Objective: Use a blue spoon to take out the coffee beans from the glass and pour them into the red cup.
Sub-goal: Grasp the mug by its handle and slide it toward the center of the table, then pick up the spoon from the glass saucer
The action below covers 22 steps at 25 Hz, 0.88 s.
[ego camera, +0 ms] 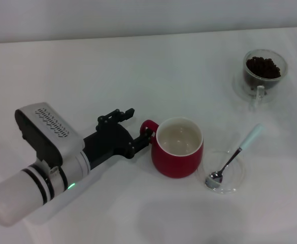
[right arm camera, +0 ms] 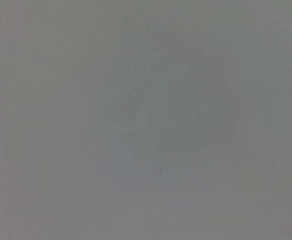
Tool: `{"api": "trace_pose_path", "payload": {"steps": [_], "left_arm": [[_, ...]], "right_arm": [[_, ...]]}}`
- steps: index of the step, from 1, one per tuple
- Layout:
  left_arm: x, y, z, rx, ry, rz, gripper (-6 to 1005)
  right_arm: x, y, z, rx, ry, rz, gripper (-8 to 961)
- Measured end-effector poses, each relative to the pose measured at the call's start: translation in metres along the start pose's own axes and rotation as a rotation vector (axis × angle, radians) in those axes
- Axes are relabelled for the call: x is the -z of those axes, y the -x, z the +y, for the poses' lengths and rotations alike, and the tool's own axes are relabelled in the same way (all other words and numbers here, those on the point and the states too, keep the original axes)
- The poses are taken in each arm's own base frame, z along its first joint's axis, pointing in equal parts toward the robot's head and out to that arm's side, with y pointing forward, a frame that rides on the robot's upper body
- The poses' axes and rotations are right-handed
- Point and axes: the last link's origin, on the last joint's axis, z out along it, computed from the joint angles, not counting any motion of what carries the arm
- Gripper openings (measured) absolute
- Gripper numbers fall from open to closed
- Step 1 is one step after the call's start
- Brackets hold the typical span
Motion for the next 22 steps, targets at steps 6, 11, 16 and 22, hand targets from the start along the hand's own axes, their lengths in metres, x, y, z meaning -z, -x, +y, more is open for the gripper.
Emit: {"api": "trace_pose_path", "payload": {"steps": [6, 11, 16, 22], "left_arm": [[0.009, 0.006, 0.001, 0.023, -0.014, 0.014, 651], [0.024, 0.007, 0.001, 0.060, -0.035, 0.090, 652], [0.041, 0.009, 0.001, 0.100, -0.073, 0.159, 652], [0.057, 0.017, 0.000, 0.129, -0.111, 0.187, 651]], "right_arm": [[0.001, 0.000, -0.002, 0.005, -0.005, -0.001, 813], [0.002, 0.001, -0.005, 0.011, -0.009, -0.001, 813], [0.003, 0.001, -0.005, 0.013, -0.010, -0.002, 812], [0.005, 0.001, -0.009, 0.019, -0.022, -0.001, 811]]}}
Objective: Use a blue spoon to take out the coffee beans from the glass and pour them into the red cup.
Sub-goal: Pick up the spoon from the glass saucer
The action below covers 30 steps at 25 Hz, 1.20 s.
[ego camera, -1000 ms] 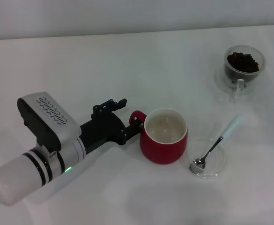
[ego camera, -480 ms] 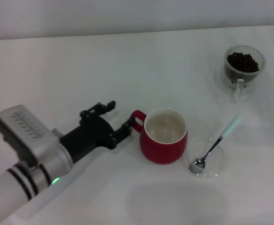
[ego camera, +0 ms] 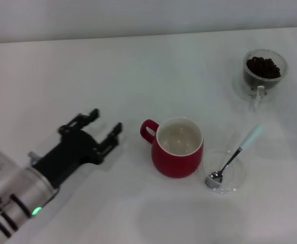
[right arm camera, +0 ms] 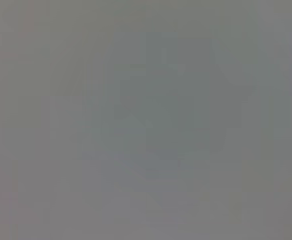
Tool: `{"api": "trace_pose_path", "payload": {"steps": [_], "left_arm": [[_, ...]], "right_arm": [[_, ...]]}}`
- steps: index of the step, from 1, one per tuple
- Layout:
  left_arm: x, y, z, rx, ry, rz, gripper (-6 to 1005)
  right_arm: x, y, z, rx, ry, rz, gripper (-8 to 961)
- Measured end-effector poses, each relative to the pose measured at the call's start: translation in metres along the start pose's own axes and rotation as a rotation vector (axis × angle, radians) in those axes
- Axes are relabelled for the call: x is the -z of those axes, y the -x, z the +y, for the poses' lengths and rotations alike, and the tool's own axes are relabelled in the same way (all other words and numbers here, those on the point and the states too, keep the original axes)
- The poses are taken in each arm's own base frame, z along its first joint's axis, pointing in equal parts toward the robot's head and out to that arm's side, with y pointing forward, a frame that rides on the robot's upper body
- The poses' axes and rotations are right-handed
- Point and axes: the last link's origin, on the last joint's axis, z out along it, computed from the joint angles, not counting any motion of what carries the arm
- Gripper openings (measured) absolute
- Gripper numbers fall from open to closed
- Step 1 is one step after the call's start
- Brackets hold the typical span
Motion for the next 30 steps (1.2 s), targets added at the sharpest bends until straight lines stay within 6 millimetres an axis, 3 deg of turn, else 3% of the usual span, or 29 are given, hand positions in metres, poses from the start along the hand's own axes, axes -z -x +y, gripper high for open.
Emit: {"api": "trace_pose_path", "payload": {"steps": [12, 22, 30], "left_arm": [[0.048, -0.001, -0.057, 0.105, -0.377, 0.121, 651], [0.050, -0.008, -0.073, 0.092, -0.426, 0.147, 650], [0.043, -0.012, -0.075, 0.078, -0.410, 0.154, 646]], "right_arm": [[0.021, -0.027, -0.005, -0.259, 0.078, 0.211, 810], [0.049, -0.036, -0.038, -0.505, 0.061, 0.376, 809], [0.041, -0.032, -0.029, -0.656, 0.253, 0.580, 808]]}}
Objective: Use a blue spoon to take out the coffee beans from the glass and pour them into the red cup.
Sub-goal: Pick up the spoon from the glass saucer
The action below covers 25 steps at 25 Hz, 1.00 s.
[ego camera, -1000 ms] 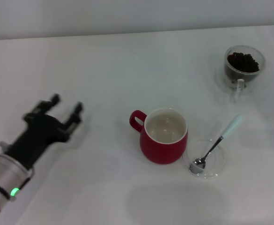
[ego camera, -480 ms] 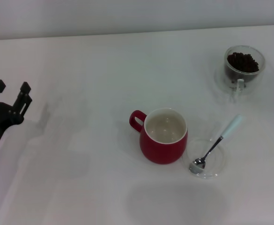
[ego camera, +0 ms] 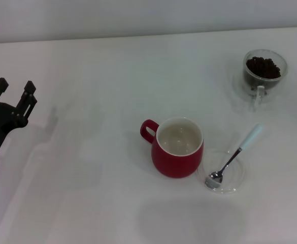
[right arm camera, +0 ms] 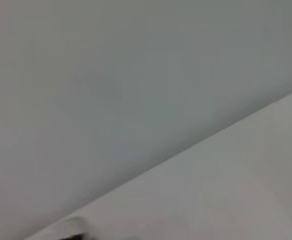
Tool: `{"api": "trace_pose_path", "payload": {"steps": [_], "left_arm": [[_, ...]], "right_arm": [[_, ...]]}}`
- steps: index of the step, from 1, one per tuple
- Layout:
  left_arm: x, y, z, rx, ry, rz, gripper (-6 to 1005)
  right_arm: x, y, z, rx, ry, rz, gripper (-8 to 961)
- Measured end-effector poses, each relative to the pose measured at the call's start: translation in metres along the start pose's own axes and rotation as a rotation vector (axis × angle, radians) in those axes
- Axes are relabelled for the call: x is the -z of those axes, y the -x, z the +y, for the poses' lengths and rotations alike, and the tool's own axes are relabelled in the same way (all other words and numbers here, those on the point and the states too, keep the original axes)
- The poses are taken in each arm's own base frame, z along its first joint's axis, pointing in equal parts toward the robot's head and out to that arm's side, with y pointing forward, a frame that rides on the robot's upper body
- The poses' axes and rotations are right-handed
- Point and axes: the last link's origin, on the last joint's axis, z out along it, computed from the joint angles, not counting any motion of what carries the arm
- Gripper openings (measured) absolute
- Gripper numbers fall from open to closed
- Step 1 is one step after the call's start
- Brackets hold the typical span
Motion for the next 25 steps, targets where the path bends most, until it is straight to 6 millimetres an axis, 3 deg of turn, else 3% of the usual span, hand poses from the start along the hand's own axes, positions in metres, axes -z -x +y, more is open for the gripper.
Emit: {"api": "trace_pose_path", "payload": {"steps": [11, 25], "left_arm": [[0.002, 0.001, -0.003, -0.004, -0.008, -0.005, 647], [-0.009, -0.005, -0.011, -0.038, -0.012, -0.001, 644]], "right_arm": [[-0.003, -0.004, 0.038, -0.141, 0.248, 0.077, 806], [-0.011, -0.050, 0.066, -0.196, 0.340, 0.241, 804]]}}
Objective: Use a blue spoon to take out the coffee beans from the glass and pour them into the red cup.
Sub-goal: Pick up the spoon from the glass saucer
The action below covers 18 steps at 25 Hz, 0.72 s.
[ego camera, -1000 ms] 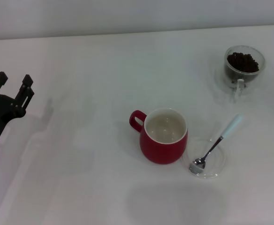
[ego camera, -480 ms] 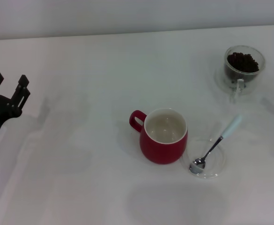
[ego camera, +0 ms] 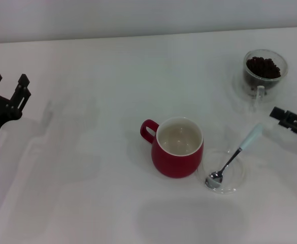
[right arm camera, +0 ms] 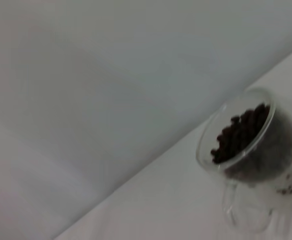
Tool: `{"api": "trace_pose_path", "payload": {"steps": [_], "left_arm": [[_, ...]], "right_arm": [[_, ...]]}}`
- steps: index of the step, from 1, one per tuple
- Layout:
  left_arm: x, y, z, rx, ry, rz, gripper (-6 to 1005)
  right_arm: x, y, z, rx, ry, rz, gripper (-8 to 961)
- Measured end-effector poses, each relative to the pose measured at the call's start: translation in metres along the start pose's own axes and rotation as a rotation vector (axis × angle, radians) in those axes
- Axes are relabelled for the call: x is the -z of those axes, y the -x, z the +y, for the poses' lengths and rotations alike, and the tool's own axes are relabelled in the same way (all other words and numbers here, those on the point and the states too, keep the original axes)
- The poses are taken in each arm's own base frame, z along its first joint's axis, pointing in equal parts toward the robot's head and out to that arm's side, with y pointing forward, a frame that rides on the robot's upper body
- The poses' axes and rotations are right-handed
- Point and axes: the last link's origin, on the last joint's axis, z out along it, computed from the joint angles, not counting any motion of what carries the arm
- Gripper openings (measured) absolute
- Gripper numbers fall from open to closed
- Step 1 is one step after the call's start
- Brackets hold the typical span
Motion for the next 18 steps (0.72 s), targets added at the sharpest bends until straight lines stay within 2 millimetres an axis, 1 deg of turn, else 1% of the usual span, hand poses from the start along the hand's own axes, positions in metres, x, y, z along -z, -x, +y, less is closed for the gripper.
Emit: {"api": "trace_pose_path", "payload": {"steps": [8, 18], "left_arm": [[-0.003, -0.002, 0.000, -0.005, 0.005, 0.004, 643], [0.001, 0.000, 0.000, -0.007, 0.009, 0.000, 644]], "right_arm": [[-0.009, -0.018, 0.005, -0.021, 0.017, 0.042, 803], [-0.025, -0.028, 0.011, -0.010, 0.038, 0.096, 802]]}}
